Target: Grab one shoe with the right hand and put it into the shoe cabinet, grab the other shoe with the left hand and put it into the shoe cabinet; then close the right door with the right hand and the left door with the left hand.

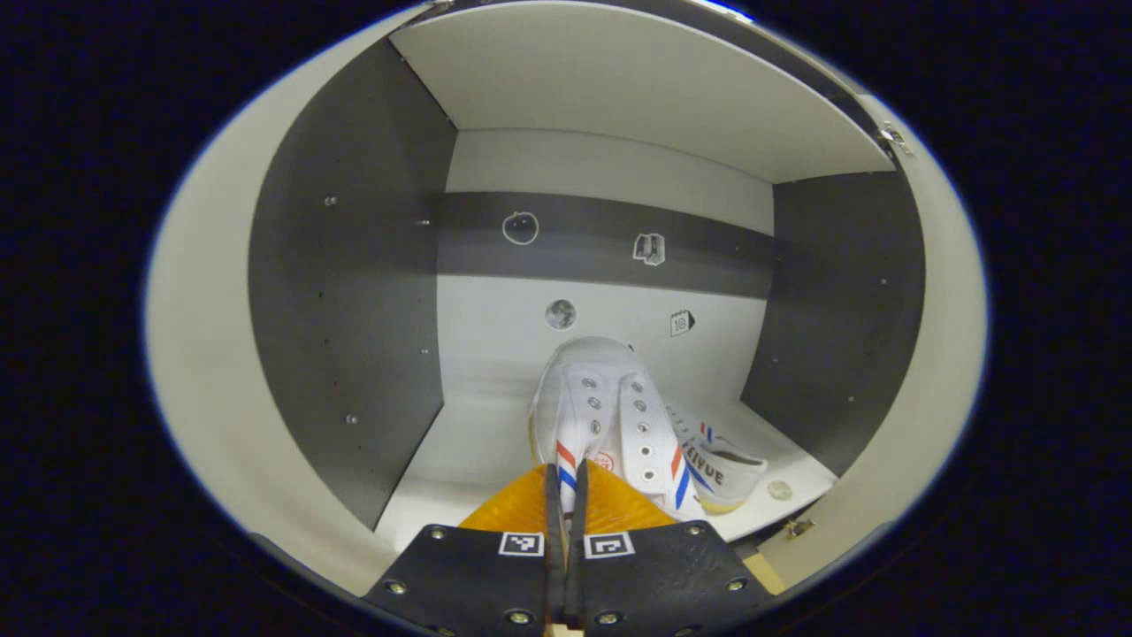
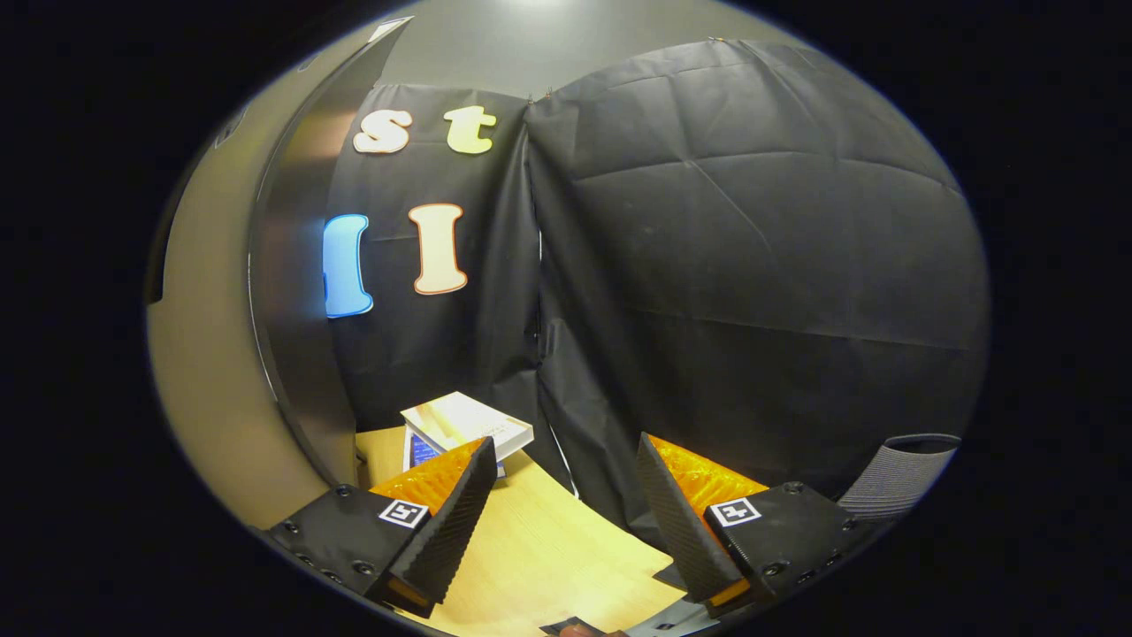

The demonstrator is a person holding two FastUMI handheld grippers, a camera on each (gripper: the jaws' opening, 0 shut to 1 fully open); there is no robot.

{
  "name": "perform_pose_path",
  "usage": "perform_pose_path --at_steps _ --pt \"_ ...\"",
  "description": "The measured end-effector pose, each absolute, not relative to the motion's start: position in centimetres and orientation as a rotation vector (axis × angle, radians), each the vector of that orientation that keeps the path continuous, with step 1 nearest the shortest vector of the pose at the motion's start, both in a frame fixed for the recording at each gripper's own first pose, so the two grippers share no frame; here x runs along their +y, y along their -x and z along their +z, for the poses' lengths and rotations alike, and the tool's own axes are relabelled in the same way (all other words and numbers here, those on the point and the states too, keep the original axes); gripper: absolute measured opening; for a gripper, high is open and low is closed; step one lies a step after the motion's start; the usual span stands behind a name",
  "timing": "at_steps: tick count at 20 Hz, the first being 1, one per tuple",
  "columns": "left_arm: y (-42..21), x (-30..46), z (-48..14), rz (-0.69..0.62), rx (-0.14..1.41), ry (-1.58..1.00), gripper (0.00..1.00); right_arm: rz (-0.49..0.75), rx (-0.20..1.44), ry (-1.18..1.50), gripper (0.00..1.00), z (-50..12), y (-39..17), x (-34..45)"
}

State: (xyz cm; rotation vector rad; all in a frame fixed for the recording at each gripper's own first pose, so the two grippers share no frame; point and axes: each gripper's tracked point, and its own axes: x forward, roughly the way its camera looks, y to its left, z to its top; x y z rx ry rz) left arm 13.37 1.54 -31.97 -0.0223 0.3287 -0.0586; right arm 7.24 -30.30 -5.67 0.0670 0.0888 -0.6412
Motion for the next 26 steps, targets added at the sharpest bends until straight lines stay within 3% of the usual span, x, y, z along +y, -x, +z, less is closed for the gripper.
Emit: perform_pose_path --at_steps 15,18,19,22,24,26 --pt "-13.0 1.5 -33.4 -0.008 0.459 0.006 0.01 -0.634 0.06 -0.08 1.0 -3.6 -9.2 -31.1" --pt "-12.8 0.9 -31.8 -0.048 0.403 0.019 0.19 -0.636 0.04 -0.102 0.94 -2.9 -8.7 -30.6" --pt "-12.8 1.7 -30.7 -0.027 0.365 -0.003 0.18 -0.633 0.04 -0.107 0.94 -2.8 -8.5 -30.3" --pt "-10.6 1.8 -28.3 -0.014 0.325 -0.057 0.63 -0.613 0.042 -0.103 0.93 -2.2 -7.5 -29.4" --pt "-7.8 1.8 -26.4 -0.005 0.283 -0.089 0.93 -0.602 0.028 -0.091 0.98 -1.1 -6.9 -28.9" --pt "-4.8 1.4 -24.2 -0.014 0.226 -0.117 0.93 -0.59 0.014 -0.092 0.93 -0.1 -6.2 -28.3"
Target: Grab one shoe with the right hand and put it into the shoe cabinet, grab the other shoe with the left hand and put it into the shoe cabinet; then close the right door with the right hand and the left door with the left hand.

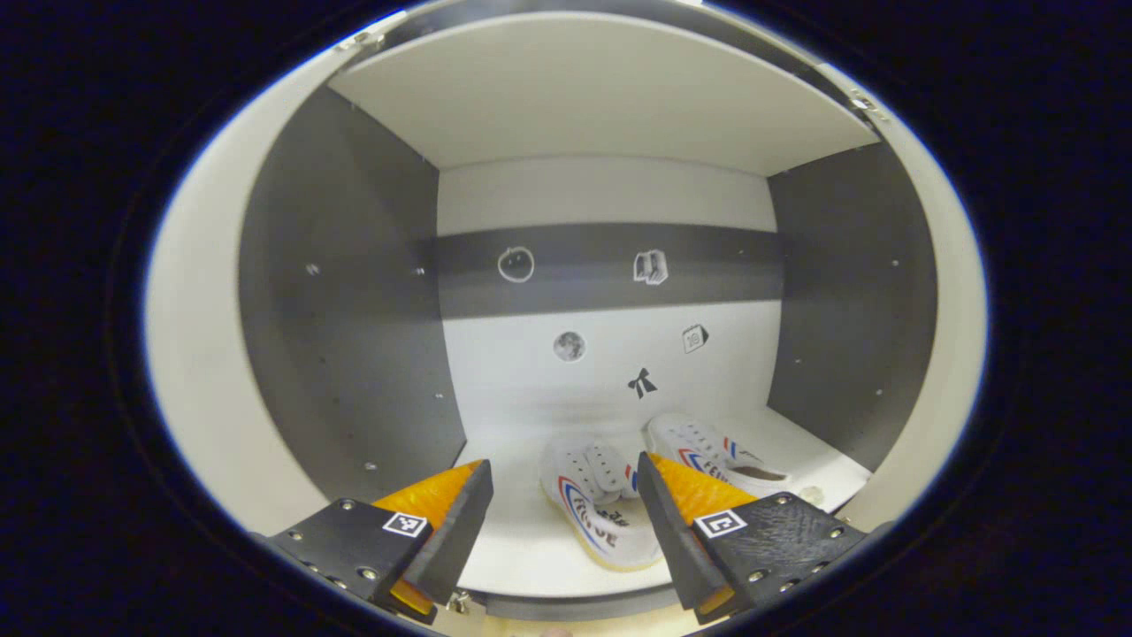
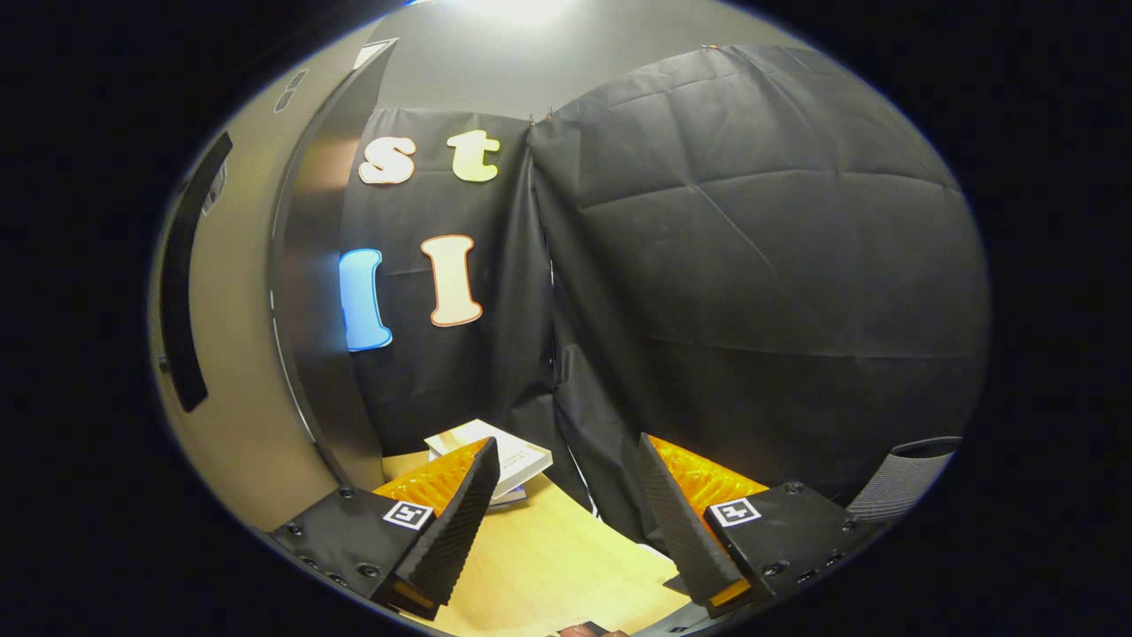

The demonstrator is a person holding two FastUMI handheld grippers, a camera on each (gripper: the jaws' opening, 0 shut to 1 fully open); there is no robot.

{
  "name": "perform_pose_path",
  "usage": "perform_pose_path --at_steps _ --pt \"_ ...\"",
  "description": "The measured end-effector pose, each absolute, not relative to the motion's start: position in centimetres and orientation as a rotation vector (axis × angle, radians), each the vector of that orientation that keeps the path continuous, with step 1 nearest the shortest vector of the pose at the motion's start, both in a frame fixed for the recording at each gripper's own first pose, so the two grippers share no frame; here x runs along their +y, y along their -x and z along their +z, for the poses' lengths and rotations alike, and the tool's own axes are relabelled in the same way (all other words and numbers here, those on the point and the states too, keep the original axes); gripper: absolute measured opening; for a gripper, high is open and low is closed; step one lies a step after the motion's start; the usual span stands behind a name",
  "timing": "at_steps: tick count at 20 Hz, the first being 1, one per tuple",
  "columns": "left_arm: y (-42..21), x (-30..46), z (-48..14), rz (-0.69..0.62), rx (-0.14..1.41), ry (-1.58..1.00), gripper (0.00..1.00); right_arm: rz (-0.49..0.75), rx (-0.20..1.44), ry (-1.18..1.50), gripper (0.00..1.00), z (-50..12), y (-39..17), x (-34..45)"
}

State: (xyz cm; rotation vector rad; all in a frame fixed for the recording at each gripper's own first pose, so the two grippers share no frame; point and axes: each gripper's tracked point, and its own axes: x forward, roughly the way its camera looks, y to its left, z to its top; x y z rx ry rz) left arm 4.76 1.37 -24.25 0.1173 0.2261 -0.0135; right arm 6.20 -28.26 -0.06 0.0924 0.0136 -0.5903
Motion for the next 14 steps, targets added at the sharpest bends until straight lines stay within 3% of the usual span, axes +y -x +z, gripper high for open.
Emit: perform_pose_path --at_steps 6,14 --pt "6.2 0.0 -18.4 -0.078 0.077 -0.13 0.9 -0.54 -0.013 -0.07 0.94 3.6 -3.9 -26.0" --pt "17.6 1.4 -21.2 -0.067 0.057 -0.025 0.89 -0.468 0.017 -0.104 0.93 6.3 -1.9 -24.0"
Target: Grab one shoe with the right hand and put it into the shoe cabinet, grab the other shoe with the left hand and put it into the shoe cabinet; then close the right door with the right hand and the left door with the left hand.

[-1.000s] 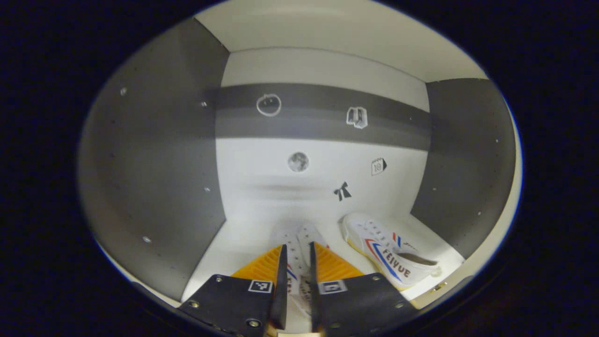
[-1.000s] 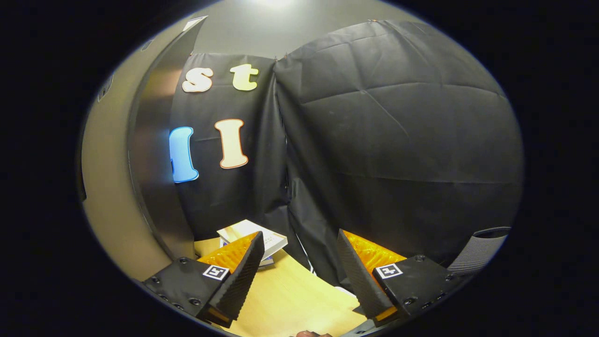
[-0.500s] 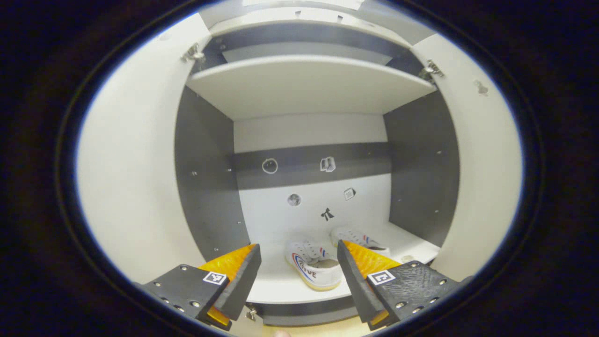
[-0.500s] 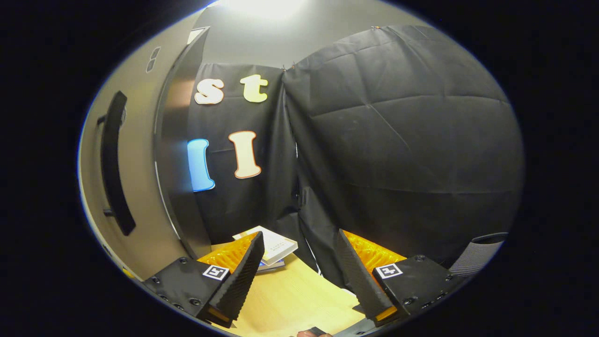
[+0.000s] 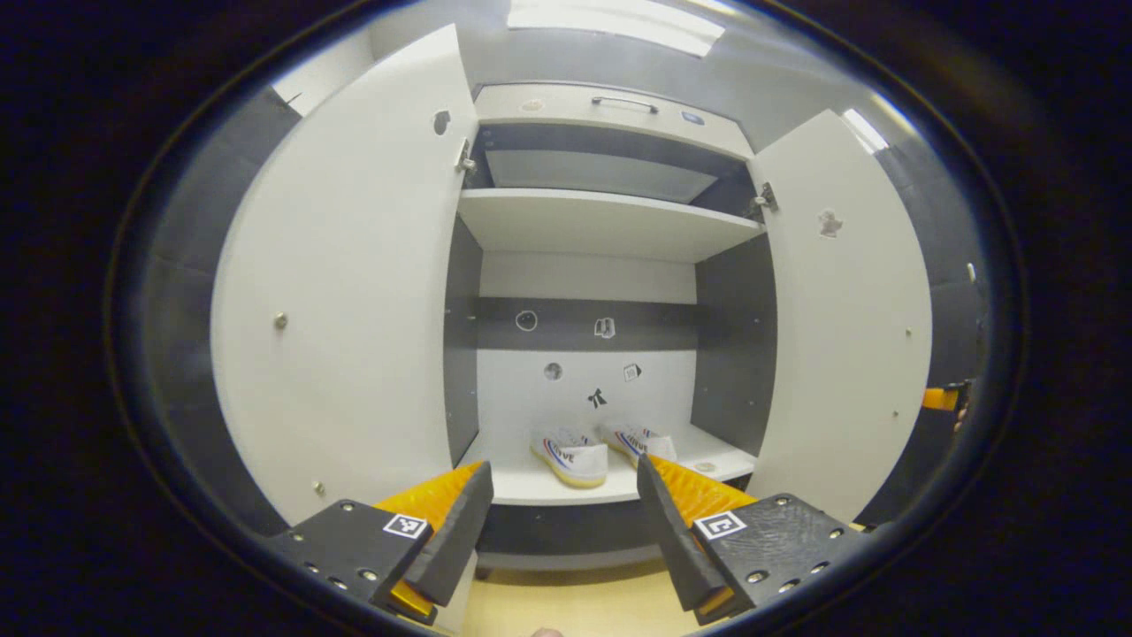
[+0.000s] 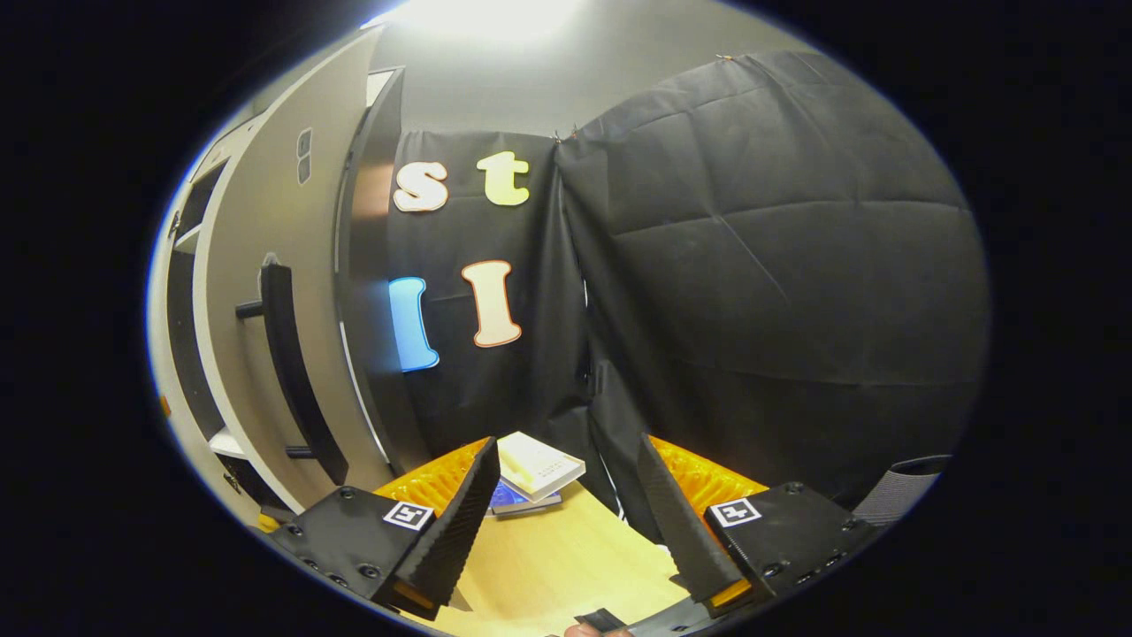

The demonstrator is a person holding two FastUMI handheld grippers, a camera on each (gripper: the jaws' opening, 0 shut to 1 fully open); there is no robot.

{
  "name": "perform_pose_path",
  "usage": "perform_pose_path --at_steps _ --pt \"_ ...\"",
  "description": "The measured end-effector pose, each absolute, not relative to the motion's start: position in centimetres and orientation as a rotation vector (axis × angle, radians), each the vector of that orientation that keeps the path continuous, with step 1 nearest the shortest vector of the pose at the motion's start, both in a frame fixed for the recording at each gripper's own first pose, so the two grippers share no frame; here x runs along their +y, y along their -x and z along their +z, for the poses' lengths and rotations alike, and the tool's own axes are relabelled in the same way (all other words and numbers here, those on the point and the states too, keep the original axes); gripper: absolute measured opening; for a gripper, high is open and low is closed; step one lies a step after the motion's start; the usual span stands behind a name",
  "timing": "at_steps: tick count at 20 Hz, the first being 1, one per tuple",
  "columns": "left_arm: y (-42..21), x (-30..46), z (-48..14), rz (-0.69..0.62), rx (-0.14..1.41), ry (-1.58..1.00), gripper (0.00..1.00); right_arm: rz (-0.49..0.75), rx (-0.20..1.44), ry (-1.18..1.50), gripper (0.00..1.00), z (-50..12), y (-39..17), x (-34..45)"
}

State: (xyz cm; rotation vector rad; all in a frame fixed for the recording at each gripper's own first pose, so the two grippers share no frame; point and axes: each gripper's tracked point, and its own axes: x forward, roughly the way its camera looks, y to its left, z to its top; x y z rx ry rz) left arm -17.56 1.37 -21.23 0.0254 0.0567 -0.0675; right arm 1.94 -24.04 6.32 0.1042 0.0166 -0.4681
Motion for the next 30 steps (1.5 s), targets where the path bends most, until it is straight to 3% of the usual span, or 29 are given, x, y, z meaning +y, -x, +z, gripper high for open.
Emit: perform_pose_path --at_steps 1,3,7,19,20,22,23,24,30 --pt "18.5 1.5 -21.6 -0.072 0.058 -0.034 0.89 -0.46 0.014 -0.104 0.98 6.9 -1.6 -23.8" --pt "20.5 1.9 -22.4 -0.077 0.071 -0.034 0.93 -0.431 0.001 -0.09 0.98 8.2 -1.5 -22.9" --pt "25.9 2.6 -24.2 -0.05 0.098 -0.019 0.89 -0.347 -0.039 -0.039 0.98 10.7 -2.2 -20.5" --pt "32.1 -1.2 -25.2 0.22 0.141 0.035 0.9 0.015 -0.05 -0.067 0.98 12.6 -8.4 -17.7" --pt "32.6 -1.7 -25.0 0.239 0.141 0.032 0.89 0.051 -0.043 -0.073 0.93 12.7 -8.6 -17.3" --pt "33.6 -2.4 -25.0 0.274 0.146 0.025 0.89 0.113 -0.033 -0.073 0.98 12.6 -9.0 -16.6" --pt "34.0 -2.6 -25.0 0.292 0.146 0.023 0.89 0.128 -0.029 -0.07 0.93 12.5 -9.2 -16.6" --pt "34.2 -2.9 -25.0 0.308 0.147 0.024 0.89 0.144 -0.026 -0.069 0.98 12.5 -9.3 -16.5" --pt "35.0 -5.0 -26.5 0.32 0.177 0.049 0.92 0.168 -0.053 -0.071 0.98 13.0 -9.1 -15.5"
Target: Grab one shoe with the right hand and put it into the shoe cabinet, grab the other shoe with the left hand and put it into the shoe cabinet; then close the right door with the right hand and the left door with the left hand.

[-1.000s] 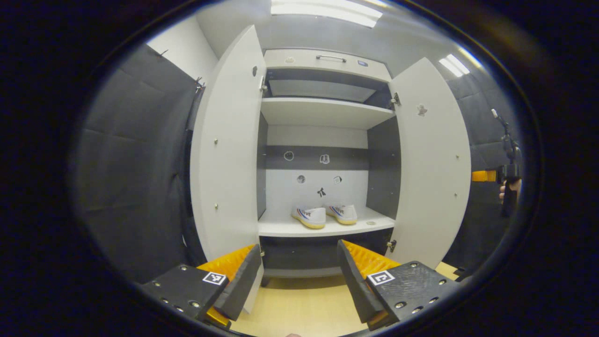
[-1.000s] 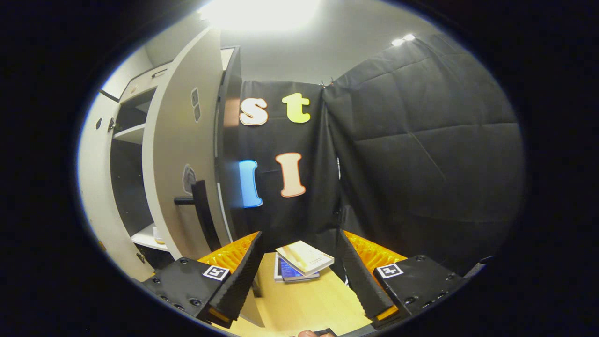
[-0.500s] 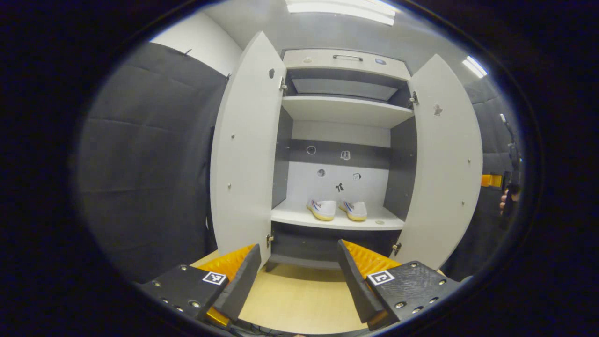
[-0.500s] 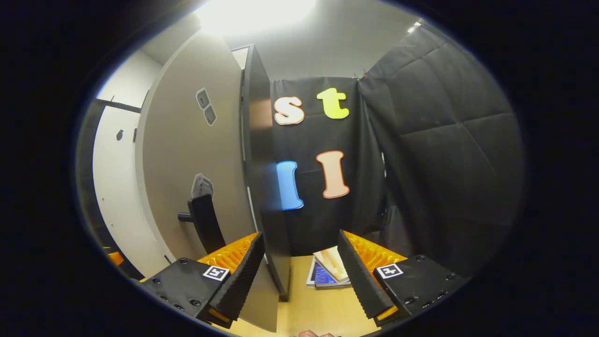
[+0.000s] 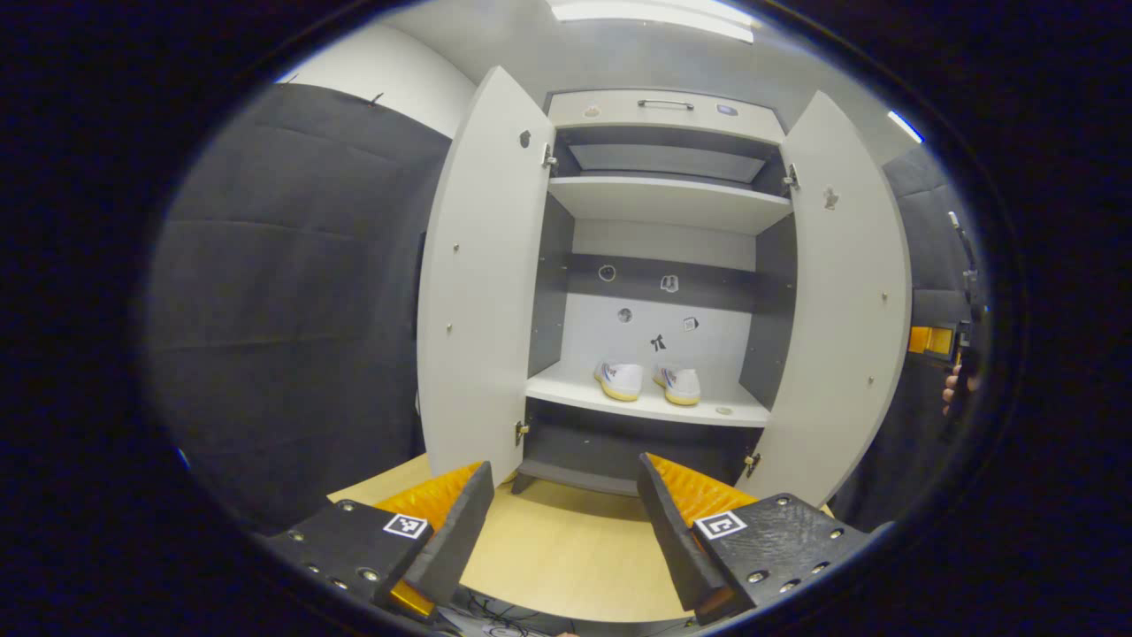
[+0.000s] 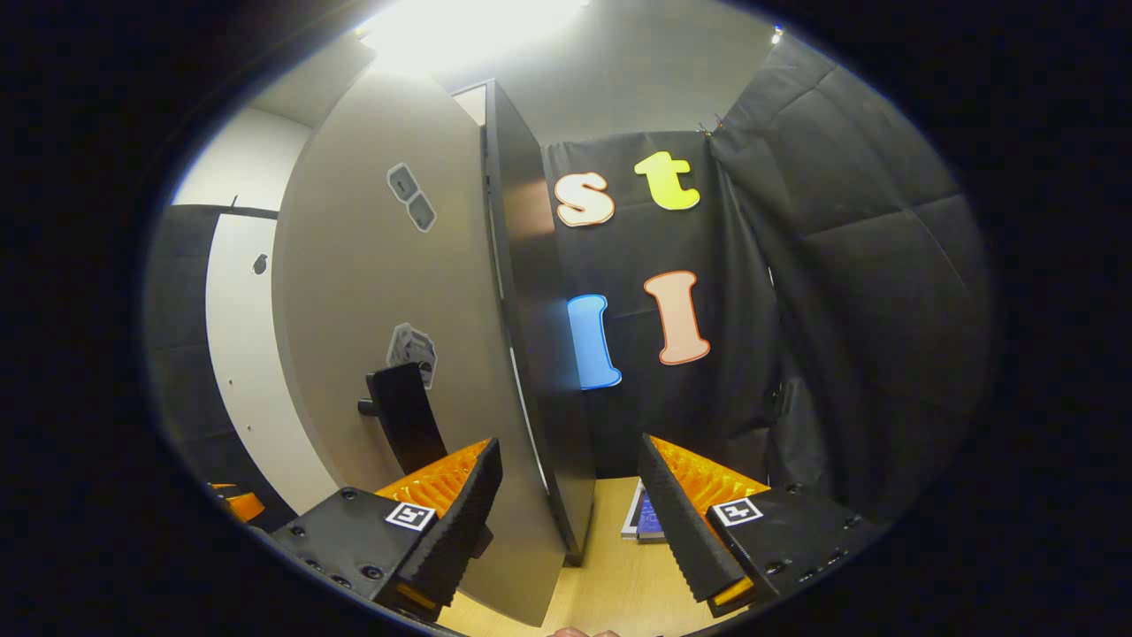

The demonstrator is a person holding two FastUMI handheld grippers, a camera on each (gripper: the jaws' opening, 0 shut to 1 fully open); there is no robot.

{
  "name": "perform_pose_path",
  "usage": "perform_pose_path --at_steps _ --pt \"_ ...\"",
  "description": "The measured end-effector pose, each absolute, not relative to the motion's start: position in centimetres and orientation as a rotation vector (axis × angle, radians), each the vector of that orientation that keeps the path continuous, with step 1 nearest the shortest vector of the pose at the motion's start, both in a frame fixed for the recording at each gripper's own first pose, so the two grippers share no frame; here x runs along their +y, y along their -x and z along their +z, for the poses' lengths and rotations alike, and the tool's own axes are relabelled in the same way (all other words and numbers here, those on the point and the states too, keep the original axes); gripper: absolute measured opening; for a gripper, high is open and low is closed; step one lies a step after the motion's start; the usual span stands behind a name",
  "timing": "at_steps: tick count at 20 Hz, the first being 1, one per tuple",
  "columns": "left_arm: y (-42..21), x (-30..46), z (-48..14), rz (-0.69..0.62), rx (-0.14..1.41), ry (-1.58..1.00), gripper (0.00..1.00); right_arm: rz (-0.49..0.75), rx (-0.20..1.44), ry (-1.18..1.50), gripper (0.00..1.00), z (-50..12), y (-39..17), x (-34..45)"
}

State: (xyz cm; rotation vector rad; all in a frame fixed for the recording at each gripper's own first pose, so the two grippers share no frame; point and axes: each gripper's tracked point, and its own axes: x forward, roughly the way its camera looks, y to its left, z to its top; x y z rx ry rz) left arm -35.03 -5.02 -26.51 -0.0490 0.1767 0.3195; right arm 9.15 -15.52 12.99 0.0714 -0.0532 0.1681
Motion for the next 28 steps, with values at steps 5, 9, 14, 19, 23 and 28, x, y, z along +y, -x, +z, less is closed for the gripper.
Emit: perform_pose_path --at_steps 5,9,14,19,23,28 --pt "33.1 -3.6 -26.1 0.271 0.179 0.019 0.89 0.14 -0.065 -0.022 0.98 12.9 -8.6 -13.6" --pt "32.3 -0.9 -24.8 0.28 0.125 0.041 0.89 0.127 -0.064 -0.014 0.98 13.0 -8.4 -11.3" --pt "32.1 2.7 -24.9 0.278 0.108 0.012 0.93 0.089 -0.084 0.026 0.98 13.3 -8.9 -8.1" --pt "32.7 5.8 -26.2 0.293 0.124 0.045 0.89 0.106 -0.071 0.004 0.98 12.8 -10.3 -3.8" --pt "33.1 8.4 -25.9 0.312 0.101 0.059 0.93 0.133 -0.05 0.026 0.98 12.6 -11.6 0.0" --pt "34.0 12.8 -24.7 0.342 0.038 0.079 0.93 0.084 -0.058 0.035 0.98 12.9 -12.1 0.3"
